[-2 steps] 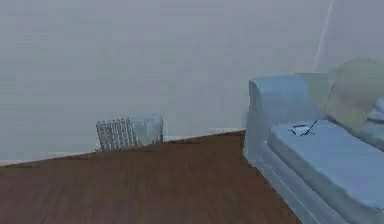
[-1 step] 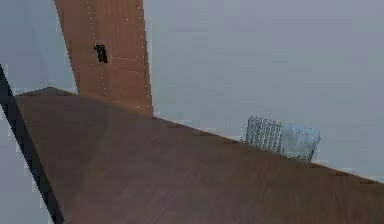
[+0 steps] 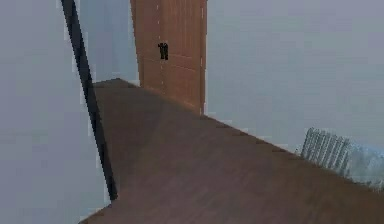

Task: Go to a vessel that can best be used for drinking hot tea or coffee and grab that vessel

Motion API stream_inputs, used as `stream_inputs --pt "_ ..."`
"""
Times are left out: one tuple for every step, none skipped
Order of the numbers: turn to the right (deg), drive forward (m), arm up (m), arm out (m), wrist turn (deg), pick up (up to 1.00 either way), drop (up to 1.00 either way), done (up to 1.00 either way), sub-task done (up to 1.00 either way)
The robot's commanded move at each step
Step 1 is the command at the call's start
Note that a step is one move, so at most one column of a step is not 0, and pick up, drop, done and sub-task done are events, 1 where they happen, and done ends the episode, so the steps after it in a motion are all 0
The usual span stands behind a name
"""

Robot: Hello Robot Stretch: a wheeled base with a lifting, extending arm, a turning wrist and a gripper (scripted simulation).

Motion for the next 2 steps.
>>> stream_inputs --pt "0.0 1.00 0.00 0.00 0.0 0.00 0.00 0.00 0.00" --pt "-15.0 0.00 0.00 0.00 0.0 0.00 0.00 0.00 0.00"
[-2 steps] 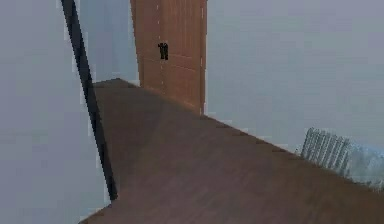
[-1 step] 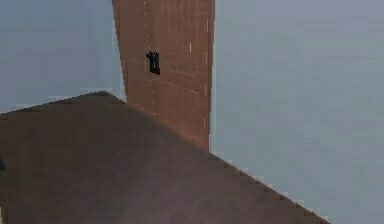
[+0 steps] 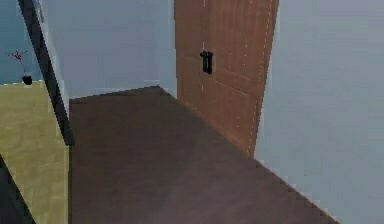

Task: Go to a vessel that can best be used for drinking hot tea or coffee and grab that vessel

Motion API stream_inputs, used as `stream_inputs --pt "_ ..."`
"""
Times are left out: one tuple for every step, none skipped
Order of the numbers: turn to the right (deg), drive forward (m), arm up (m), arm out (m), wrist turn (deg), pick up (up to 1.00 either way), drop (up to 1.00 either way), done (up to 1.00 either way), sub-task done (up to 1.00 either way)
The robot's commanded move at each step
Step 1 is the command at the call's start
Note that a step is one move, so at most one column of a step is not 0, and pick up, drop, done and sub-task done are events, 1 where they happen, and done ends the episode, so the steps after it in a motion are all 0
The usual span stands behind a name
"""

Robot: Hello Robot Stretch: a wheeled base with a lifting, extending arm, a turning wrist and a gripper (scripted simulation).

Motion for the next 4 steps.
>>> stream_inputs --pt "0.0 0.10 0.00 0.00 0.0 0.00 0.00 0.00 0.00" --pt "-9.0 0.00 0.00 0.00 0.0 0.00 0.00 0.00 0.00" --pt "0.0 1.00 0.00 0.00 0.0 0.00 0.00 0.00 0.00" --pt "-21.0 0.00 0.00 0.00 0.0 0.00 0.00 0.00 0.00"
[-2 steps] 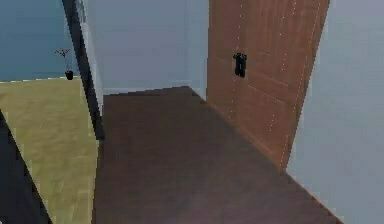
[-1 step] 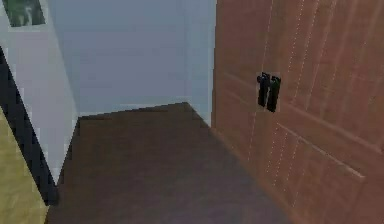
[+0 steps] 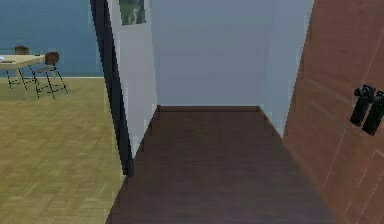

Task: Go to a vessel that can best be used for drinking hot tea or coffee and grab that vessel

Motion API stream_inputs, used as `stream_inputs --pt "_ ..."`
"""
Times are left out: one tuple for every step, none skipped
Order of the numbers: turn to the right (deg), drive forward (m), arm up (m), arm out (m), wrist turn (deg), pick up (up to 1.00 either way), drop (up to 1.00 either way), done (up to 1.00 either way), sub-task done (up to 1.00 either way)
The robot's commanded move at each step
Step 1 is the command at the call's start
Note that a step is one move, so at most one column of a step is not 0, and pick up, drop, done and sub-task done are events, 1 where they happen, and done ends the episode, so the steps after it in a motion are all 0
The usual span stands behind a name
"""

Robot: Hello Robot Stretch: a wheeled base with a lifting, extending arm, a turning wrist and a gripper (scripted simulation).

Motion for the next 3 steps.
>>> stream_inputs --pt "0.0 0.05 0.00 0.00 0.0 0.00 0.00 0.00 0.00" --pt "-33.0 0.00 0.00 0.00 0.0 0.00 0.00 0.00 0.00" --pt "-3.0 0.00 0.00 0.00 0.0 0.00 0.00 0.00 0.00"
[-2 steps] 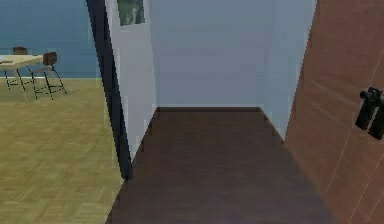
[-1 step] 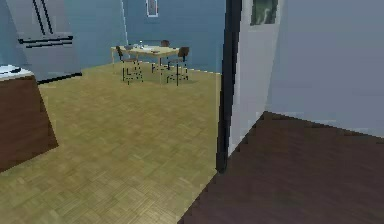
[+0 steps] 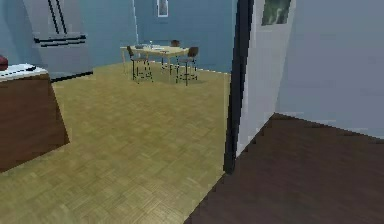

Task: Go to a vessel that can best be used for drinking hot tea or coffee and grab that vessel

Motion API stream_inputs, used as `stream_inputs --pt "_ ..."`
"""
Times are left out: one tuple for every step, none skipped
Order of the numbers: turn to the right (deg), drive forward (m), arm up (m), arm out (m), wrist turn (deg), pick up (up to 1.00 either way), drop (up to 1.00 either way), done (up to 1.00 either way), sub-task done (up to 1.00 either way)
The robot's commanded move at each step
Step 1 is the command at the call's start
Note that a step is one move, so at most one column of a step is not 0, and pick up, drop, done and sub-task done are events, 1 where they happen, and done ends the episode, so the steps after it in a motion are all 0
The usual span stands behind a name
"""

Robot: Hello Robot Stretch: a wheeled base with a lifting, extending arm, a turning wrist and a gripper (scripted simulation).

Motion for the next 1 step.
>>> stream_inputs --pt "45.0 0.00 0.00 0.00 0.0 0.00 0.00 0.00 0.00"
